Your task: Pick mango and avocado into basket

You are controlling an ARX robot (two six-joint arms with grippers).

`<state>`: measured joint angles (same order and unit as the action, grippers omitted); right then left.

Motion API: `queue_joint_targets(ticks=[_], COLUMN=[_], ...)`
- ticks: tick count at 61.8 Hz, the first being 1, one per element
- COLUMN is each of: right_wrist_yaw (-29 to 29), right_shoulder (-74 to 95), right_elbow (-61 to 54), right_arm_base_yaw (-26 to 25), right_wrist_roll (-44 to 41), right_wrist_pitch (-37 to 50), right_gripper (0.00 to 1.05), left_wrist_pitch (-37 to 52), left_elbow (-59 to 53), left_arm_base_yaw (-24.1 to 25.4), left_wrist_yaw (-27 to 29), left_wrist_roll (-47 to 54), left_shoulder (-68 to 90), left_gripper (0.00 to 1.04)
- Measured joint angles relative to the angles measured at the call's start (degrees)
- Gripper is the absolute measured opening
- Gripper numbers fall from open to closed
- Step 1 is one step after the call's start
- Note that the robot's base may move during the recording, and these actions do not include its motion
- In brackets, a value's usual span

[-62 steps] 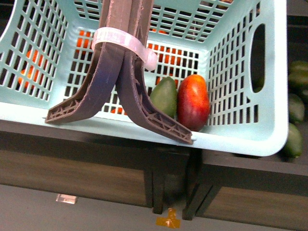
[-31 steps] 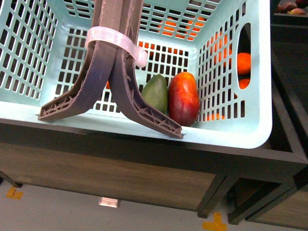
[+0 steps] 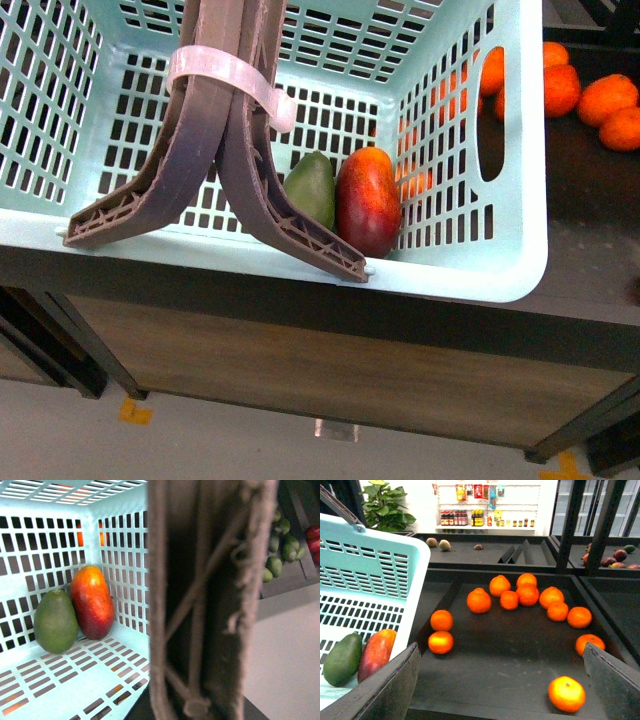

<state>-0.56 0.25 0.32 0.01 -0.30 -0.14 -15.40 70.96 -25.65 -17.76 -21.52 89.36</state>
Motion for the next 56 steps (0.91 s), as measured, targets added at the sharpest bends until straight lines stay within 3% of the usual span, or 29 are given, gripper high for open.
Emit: queue_joint_targets(ticks=[34, 56], right_wrist_yaw=[-0.1, 0.0], right_shoulder=[0.0, 0.0], right_elbow=[0.0, 0.0], right_arm_base_yaw=[0.0, 0.0], right_wrist_roll=[0.0, 0.0], right_wrist_pitch=[0.0, 0.0], right_gripper=[0.97, 0.97], left_wrist_pitch=[0.0, 0.0], left_elbow=[0.0, 0.0], left_arm_base_yaw=[0.6, -0.4], left_wrist_yaw=[1.2, -1.3], left_wrist_roll=[0.2, 0.0], left_shoulder=[0.0, 0.0], left_gripper=[0.05, 0.05])
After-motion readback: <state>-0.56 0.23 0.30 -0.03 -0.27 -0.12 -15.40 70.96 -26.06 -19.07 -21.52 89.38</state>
